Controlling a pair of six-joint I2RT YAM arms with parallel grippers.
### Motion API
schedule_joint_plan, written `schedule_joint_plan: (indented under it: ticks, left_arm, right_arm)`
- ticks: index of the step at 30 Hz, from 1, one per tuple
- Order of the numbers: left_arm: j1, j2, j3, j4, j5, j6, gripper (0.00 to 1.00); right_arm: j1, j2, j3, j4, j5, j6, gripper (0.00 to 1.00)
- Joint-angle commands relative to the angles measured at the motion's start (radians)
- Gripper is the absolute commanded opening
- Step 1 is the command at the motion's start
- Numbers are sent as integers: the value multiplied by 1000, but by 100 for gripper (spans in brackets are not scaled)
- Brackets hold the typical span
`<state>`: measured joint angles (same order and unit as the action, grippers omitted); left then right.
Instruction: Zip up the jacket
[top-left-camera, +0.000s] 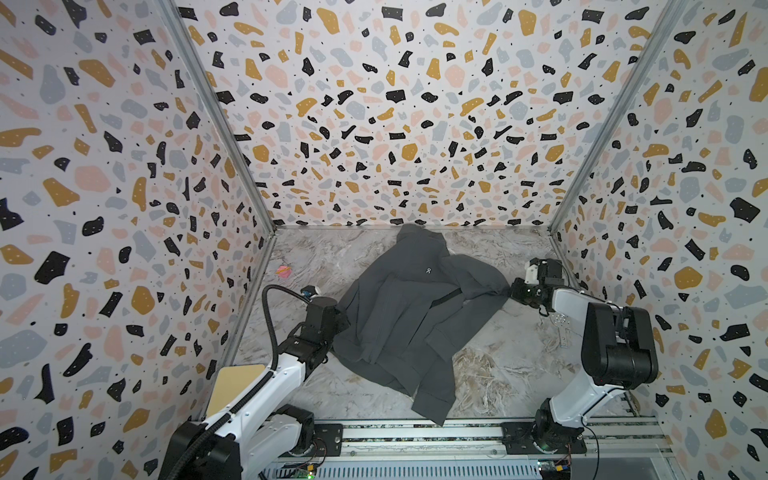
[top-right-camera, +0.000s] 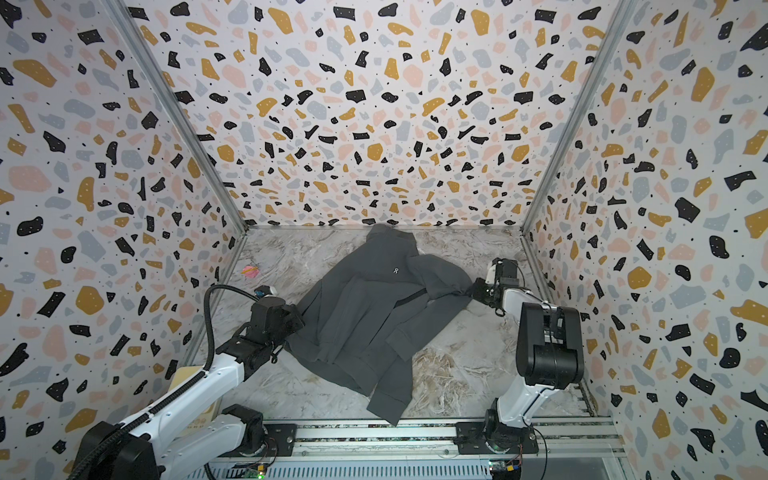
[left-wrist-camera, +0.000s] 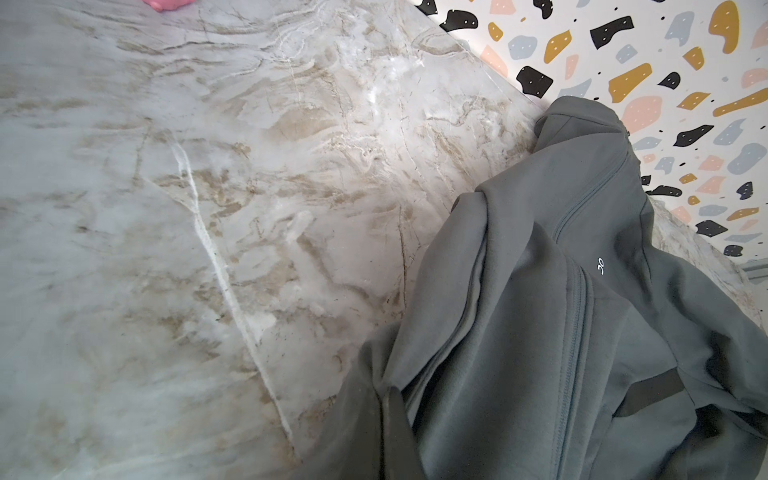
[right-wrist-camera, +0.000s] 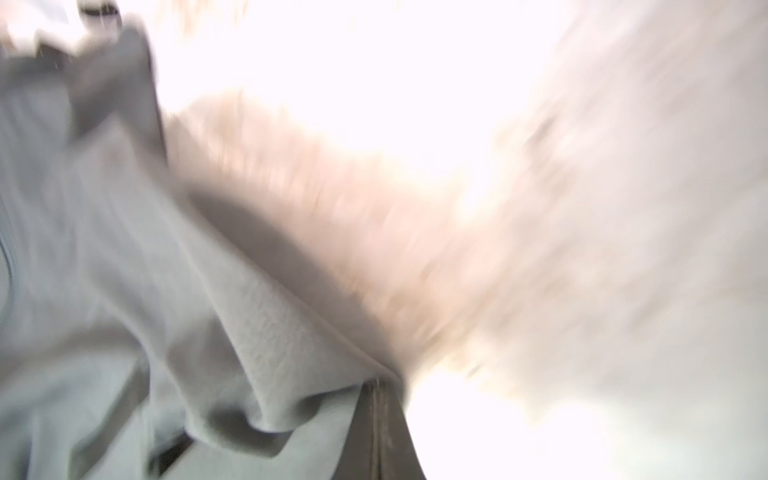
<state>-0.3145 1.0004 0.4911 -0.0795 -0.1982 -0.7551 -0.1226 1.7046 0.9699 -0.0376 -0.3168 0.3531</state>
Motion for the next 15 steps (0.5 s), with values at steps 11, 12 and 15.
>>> schedule_joint_plan:
  ticks: [11,12,15]
  left_arm:
    - [8,-26,-44,81,91,-25,0]
    - [8,-25,-46,86,96,-23,0]
    - [8,-22,-51,102,107,-15,0]
  right_arm:
    - [323,-442,-403,90,-88,370,91]
    - [358,-461,-425,88,-56,400,91]
    - [421,-470,-466,85,15,454,92]
